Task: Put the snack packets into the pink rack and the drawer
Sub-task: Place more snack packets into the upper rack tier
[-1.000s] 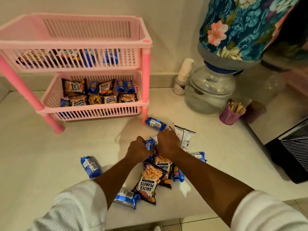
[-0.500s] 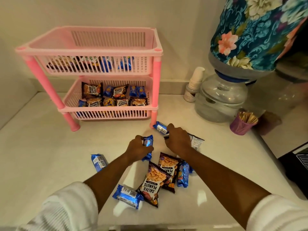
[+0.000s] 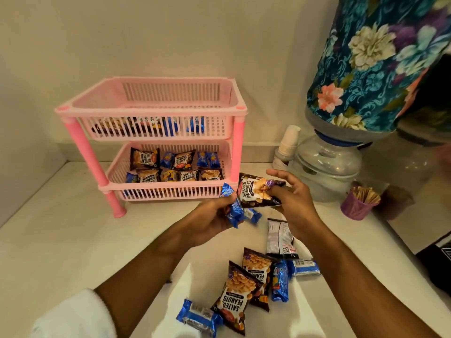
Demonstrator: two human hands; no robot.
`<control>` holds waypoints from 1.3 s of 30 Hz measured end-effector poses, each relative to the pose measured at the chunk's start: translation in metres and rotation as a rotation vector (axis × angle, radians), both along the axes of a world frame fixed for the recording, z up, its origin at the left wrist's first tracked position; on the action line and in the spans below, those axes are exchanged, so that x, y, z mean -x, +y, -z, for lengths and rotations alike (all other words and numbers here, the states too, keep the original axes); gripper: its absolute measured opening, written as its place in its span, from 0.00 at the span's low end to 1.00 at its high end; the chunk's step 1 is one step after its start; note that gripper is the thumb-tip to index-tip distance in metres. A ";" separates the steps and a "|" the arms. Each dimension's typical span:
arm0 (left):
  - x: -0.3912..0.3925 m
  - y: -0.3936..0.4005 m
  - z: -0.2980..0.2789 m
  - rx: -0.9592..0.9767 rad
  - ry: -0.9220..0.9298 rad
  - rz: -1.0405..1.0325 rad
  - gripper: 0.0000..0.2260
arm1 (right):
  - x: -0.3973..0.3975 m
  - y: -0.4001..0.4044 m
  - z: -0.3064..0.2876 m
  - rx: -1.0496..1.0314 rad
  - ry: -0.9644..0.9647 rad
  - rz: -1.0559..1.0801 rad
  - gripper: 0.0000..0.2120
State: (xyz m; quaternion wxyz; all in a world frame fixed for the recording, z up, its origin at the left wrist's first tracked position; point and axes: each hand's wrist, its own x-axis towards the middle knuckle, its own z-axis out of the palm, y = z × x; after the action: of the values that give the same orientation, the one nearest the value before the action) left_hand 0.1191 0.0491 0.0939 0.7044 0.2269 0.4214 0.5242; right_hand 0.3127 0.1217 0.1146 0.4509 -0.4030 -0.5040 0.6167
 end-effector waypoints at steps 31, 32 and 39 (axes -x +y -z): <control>0.098 0.073 -0.266 -0.473 0.769 -0.342 0.20 | 0.161 0.034 -0.225 -0.979 -0.657 0.239 0.29; 0.099 0.079 -0.266 -0.477 0.792 -0.348 0.20 | 0.164 0.041 -0.226 -0.958 -0.660 0.254 0.28; 0.129 0.128 -0.254 -0.385 0.912 -0.353 0.22 | 0.170 0.087 -0.221 -0.661 -0.548 0.143 0.35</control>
State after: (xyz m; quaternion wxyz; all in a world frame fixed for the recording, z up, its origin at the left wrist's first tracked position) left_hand -0.0096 0.1767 0.3478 0.2956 0.4829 0.6131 0.5509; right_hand 0.1430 0.2088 0.3356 0.4468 -0.4198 -0.7461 0.2596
